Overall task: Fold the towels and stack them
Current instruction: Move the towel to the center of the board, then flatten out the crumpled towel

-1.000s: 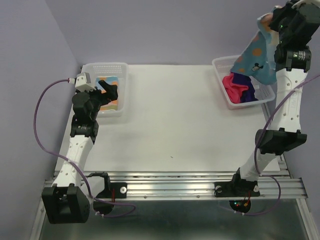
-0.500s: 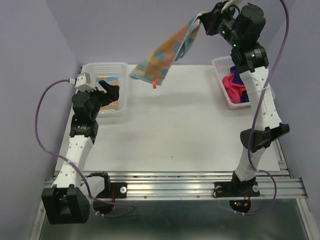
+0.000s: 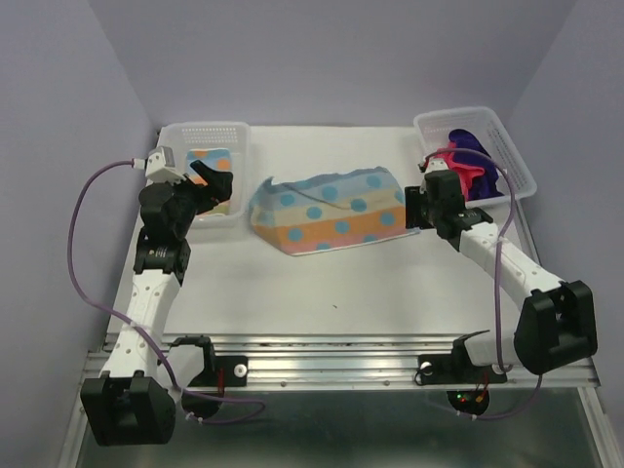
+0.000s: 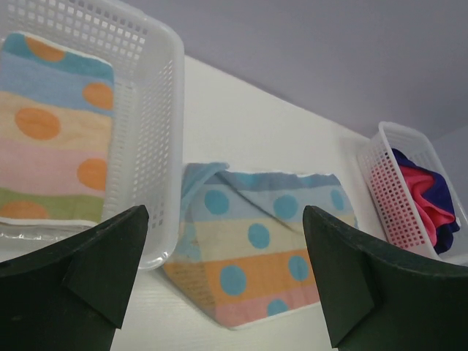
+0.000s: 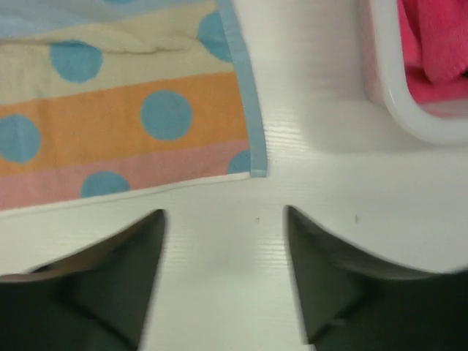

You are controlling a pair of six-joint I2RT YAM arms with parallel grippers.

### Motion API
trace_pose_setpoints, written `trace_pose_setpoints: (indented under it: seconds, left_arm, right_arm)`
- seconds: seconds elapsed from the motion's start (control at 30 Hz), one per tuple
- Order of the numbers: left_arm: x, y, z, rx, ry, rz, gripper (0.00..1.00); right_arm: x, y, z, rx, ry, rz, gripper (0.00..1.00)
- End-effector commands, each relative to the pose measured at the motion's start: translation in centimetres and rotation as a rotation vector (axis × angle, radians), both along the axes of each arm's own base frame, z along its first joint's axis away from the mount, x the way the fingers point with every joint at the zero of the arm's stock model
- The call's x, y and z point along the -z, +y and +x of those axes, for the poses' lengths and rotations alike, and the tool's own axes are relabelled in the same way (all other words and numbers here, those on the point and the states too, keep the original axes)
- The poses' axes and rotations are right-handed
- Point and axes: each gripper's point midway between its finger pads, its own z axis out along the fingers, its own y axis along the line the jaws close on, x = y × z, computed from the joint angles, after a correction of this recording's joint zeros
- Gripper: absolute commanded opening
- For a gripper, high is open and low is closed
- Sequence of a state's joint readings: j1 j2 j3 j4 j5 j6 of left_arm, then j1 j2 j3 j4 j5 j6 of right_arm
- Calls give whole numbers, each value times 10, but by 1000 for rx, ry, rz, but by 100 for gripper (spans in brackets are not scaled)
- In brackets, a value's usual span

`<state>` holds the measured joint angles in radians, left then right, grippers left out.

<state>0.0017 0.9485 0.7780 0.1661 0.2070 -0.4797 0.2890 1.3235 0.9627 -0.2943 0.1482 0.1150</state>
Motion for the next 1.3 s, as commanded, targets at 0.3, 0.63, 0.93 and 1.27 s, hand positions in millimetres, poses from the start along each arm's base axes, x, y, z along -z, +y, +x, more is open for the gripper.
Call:
trace_pose_setpoints:
  seconds: [0.3, 0.63, 0.93, 1.27]
  left_arm:
    - [28, -53, -19, 198, 58, -97, 99]
    - [90, -149, -20, 350, 252, -49, 99]
    - [184, -178, 15, 244, 534, 56, 99]
    - [226, -182, 69, 134, 619, 171, 99]
  right_arm:
    - [-25, 37, 3, -14, -24, 236, 100]
    - [23, 76, 65, 4, 55, 235, 100]
    - [104, 66, 83, 152, 204, 156, 100]
    - [176, 56, -19, 192, 426, 213, 100]
